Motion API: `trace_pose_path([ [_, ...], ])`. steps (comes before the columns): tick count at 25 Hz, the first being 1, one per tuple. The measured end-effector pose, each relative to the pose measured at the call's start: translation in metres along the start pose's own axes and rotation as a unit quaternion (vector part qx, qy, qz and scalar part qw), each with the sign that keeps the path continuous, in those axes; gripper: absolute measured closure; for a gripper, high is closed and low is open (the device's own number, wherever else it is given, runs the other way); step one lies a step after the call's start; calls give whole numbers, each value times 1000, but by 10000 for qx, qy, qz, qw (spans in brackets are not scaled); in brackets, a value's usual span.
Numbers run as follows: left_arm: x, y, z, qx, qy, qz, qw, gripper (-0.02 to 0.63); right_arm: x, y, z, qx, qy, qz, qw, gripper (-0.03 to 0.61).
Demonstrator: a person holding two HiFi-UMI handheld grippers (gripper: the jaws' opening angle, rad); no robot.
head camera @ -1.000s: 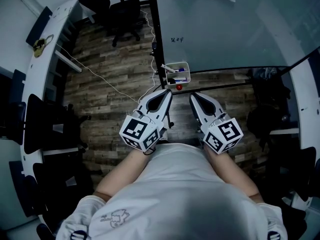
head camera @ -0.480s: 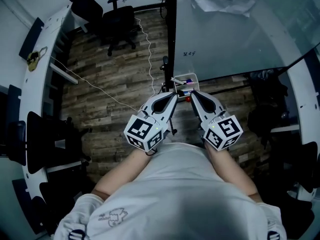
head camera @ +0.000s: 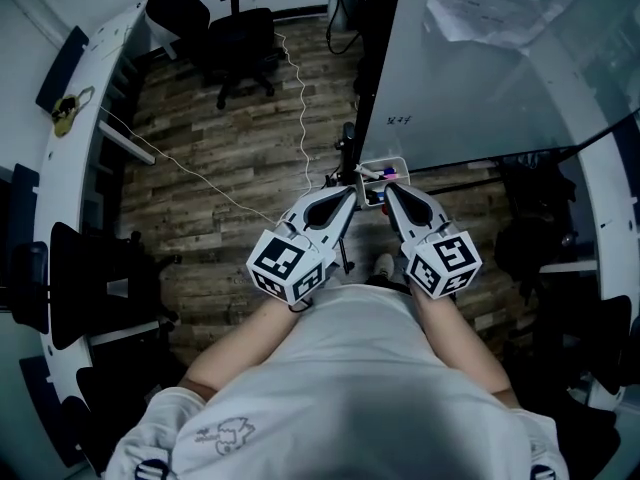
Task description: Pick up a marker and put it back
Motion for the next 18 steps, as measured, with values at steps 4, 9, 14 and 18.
trace_pose_path([
  [4,12,-3,7,-7,-89,68,9999,609,12,-6,-11,-183,-104,126,9997,566],
  [9,15,-7,24,-305,-356,-6,9989,609,31,-19,-20,-449,-315,299,9980,566],
  [14,24,-1,39,-513,-595,38,9969,609,48,-21,-26,-773,-474,511,9946,565],
  [18,30,4,46,-671,-708,52,9952,609,61,-14,-34,-836,-586,828,9913,565],
])
Point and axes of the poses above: the fingertips, and each gripper's own axes: x forward along the fingers, z to its left, y out of its underside, the point moved 6 cm from there along -x, backward along the fingers, and after that the axes turned 15 degrees about z, right-handed, at the moved point
